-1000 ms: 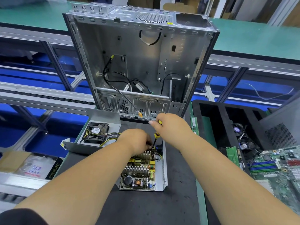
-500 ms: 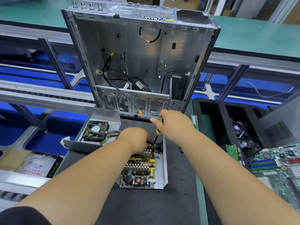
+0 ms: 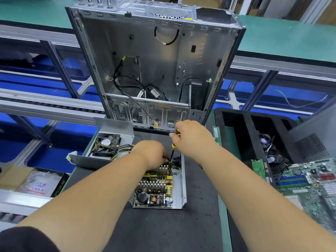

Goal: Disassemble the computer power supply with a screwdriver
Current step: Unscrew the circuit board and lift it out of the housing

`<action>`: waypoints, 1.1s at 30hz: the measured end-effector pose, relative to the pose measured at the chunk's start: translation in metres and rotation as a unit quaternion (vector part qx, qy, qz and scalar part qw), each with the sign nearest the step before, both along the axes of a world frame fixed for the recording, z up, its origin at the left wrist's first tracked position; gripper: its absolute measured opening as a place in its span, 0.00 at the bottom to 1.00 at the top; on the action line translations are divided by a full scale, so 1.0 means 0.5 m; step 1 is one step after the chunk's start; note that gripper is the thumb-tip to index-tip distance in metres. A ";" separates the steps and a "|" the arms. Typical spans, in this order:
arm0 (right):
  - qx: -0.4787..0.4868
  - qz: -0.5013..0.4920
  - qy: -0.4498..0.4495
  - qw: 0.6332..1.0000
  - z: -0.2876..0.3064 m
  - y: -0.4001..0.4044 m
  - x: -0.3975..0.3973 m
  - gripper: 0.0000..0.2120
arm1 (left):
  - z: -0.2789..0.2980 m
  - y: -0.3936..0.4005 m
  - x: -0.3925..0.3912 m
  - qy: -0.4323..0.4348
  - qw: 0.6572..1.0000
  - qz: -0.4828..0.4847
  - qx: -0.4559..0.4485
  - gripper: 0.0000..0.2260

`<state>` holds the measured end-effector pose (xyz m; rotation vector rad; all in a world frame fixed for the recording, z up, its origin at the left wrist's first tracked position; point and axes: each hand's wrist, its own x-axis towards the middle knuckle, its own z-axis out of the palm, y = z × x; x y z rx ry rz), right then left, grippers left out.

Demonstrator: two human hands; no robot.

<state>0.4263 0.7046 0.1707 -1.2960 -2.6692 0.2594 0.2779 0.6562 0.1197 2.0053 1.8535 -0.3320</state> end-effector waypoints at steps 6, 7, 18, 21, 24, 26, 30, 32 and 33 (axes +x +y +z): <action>-0.040 -0.008 0.000 0.999 0.001 -0.001 -0.012 0.13 | 0.003 -0.001 0.001 0.003 1.000 0.001 -0.001 0.13; -0.047 -0.007 0.005 0.999 0.001 0.000 -0.014 0.11 | 0.002 -0.001 0.001 0.001 1.000 0.003 0.001 0.13; -0.040 -0.005 0.007 0.999 0.004 -0.006 -0.002 0.08 | -0.005 -0.004 -0.003 -0.020 0.999 0.020 0.025 0.11; 0.016 -0.004 -0.043 0.999 0.005 -0.002 -0.002 0.18 | -0.005 -0.004 -0.002 -0.016 0.999 0.023 0.026 0.12; -0.012 -0.003 -0.036 0.999 0.004 0.006 -0.006 0.16 | -0.003 -0.005 -0.001 -0.017 0.999 0.037 0.036 0.13; -0.039 0.001 -0.001 0.999 0.001 0.008 -0.007 0.10 | -0.003 -0.006 -0.001 -0.020 0.998 0.040 0.039 0.12; -0.058 -0.005 0.045 0.997 -0.001 0.007 -0.004 0.07 | -0.001 -0.007 -0.001 -0.017 0.999 0.030 0.033 0.11; -0.060 -0.008 0.038 0.997 0.000 0.008 -0.004 0.06 | 0.000 -0.006 -0.001 -0.016 0.999 0.026 0.031 0.12; -0.061 -0.008 0.035 0.997 0.000 0.008 -0.003 0.06 | 0.000 -0.006 0.000 -0.015 0.999 0.024 0.032 0.12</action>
